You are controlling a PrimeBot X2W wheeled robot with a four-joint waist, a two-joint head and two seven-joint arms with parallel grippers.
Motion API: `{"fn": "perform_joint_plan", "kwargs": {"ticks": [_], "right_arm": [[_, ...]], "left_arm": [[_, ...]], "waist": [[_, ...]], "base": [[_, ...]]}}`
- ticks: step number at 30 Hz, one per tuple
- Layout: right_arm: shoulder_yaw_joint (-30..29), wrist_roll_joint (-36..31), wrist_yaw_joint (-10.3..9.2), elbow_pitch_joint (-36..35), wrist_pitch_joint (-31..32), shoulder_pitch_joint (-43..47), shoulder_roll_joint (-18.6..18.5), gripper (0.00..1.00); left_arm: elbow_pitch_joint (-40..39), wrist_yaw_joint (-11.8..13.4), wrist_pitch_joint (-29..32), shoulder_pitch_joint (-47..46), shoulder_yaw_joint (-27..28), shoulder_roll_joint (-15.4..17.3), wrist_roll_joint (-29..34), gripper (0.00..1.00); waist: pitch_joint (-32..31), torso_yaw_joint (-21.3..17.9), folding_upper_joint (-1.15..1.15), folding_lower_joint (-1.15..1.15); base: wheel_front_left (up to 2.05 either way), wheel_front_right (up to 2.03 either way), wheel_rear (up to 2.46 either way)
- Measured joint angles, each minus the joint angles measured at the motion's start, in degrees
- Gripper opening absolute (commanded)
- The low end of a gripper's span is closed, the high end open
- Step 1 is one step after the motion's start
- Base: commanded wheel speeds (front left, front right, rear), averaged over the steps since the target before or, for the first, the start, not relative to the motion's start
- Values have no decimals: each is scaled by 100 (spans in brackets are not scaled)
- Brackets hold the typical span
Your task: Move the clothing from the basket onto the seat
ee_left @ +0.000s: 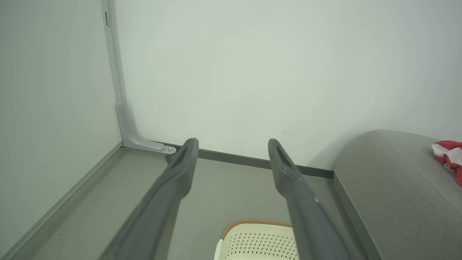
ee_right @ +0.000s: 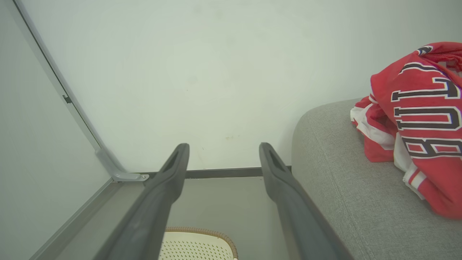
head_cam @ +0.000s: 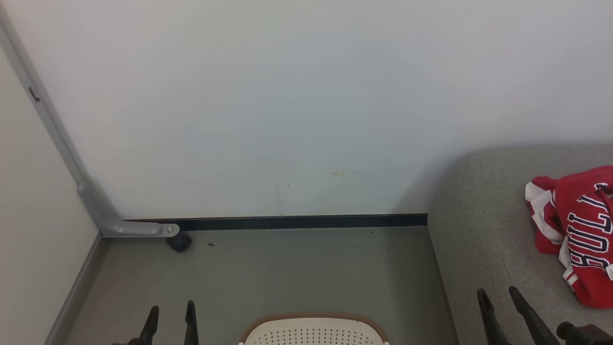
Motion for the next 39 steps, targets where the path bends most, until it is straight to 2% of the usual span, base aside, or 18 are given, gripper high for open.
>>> {"fn": "perform_joint_plan", "kwargs": {"ticks": [5, 6, 14, 39], "right_arm": [[-79, -49, 27, 0, 0, 0, 45, 100], [-99, -55, 41, 0, 0, 1, 51, 0], [-35, -66, 54, 356, 62, 262, 282, 0], [-624, 1563, 74, 360, 612, 179, 546, 0]], "left_arm": [[1, -23, 0, 32, 37, -18, 47, 100], [1, -51, 0, 33, 48, -21, 47, 0], [343, -51, 45, 300, 44, -63, -18, 0], [327, -353, 603, 259, 488, -171, -1595, 0]], "waist": [[6, -4, 0, 0], [7, -5, 0, 0], [11, -7, 0, 0], [97, -26, 0, 0]], "base": [[0, 0, 0], [0, 0, 0], [0, 0, 0], [0, 0, 0]]}}
